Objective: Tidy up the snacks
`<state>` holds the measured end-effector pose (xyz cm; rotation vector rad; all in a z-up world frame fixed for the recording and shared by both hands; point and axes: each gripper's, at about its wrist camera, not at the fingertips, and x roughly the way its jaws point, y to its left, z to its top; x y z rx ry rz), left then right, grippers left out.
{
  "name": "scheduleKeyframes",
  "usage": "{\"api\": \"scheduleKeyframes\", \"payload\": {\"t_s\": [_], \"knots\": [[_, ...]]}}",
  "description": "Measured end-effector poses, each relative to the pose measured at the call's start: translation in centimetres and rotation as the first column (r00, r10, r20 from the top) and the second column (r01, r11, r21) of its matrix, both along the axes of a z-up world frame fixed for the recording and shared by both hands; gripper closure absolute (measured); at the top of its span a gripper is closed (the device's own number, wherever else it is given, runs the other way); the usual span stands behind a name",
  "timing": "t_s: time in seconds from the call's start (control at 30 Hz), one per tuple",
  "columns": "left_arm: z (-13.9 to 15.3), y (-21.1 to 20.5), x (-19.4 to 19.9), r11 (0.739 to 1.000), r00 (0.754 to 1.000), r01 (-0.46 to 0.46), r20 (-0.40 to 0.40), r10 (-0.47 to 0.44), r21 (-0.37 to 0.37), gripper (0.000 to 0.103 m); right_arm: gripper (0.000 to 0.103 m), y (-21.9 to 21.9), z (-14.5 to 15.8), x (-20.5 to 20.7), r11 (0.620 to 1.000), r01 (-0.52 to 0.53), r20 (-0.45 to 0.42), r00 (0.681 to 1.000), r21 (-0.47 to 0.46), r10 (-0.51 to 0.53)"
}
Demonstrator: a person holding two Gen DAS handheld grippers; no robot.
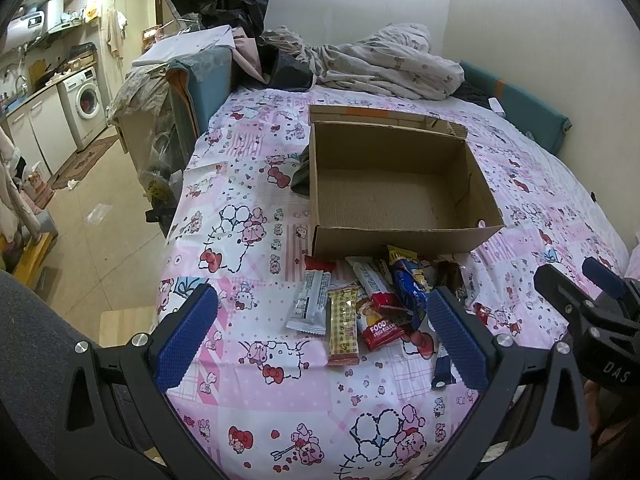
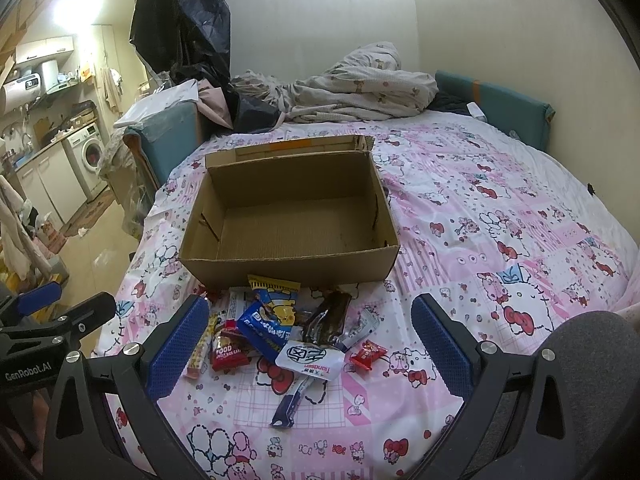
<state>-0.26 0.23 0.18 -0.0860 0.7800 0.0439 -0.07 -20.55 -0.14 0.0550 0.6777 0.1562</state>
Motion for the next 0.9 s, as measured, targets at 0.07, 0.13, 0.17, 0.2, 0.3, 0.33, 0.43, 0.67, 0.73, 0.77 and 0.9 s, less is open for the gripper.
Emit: {"api": "scheduleKeyframes", "payload": {"t_s": [0.07,0.13,0.17,0.2,0.3,0.33,0.43,0.67,0.73,0.77,0.9], "knots": [[0.0,0.0,0.0,1.000,1.000,0.001,0.001,-0.001,0.001,0.000,0.000,0.0,0.0,0.1,1.000,0.001,0.000,1.000,0.001,-0.001],[0.0,0.0,0.0,1.000,1.000,0.001,0.001,-0.001,0.001,0.000,0.000,0.0,0.0,0.0,1.000,0.001,0.002,1.000,0.000,-0.001],[0.0,0.0,0.0,1.000,1.000,0.001,0.001,-0.001,0.001,0.000,0.000,0.0,0.1,0.1,1.000,0.002,0.002,1.000,0.001,-0.002],[0.0,0.0,0.0,1.000,1.000,0.001,0.001,-0.001,0.001,0.000,0.000,-0.1,0.0,0.1,1.000,0.004,0.002,1.000,0.000,-0.004],[0.0,0.0,0.0,1.000,1.000,0.002,0.001,-0.002,0.001,0.000,0.000,0.0,0.0,0.1,1.000,0.002,-0.001,1.000,0.000,-0.002],[0.0,0.0,0.0,1.000,1.000,0.002,0.001,-0.002,0.001,0.000,0.000,0.0,0.0,0.1,1.000,0.002,-0.001,1.000,-0.001,-0.002],[0.0,0.0,0.0,1.000,1.000,0.001,0.000,-0.001,0.001,0.000,0.000,0.0,0.0,0.1,1.000,0.001,0.000,1.000,-0.001,-0.001],[-0.1,0.1,0.0,1.000,1.000,0.001,-0.004,-0.001,-0.002,0.000,0.000,0.0,0.1,0.3,1.000,0.006,-0.002,1.000,-0.003,-0.006],[-0.1,0.4,0.3,1.000,1.000,0.004,-0.016,-0.004,-0.010,0.000,0.000,-0.5,0.6,1.2,1.000,0.004,-0.028,1.000,0.016,-0.003],[0.0,0.4,0.7,1.000,1.000,0.000,-0.029,0.000,0.002,0.000,0.000,-0.6,0.7,1.4,1.000,0.000,-0.031,1.000,0.022,0.000],[0.3,1.4,3.1,1.000,0.996,-0.006,-0.093,0.004,-0.021,0.000,0.000,-1.9,1.9,3.7,0.999,-0.012,-0.059,0.998,0.035,0.014]]}}
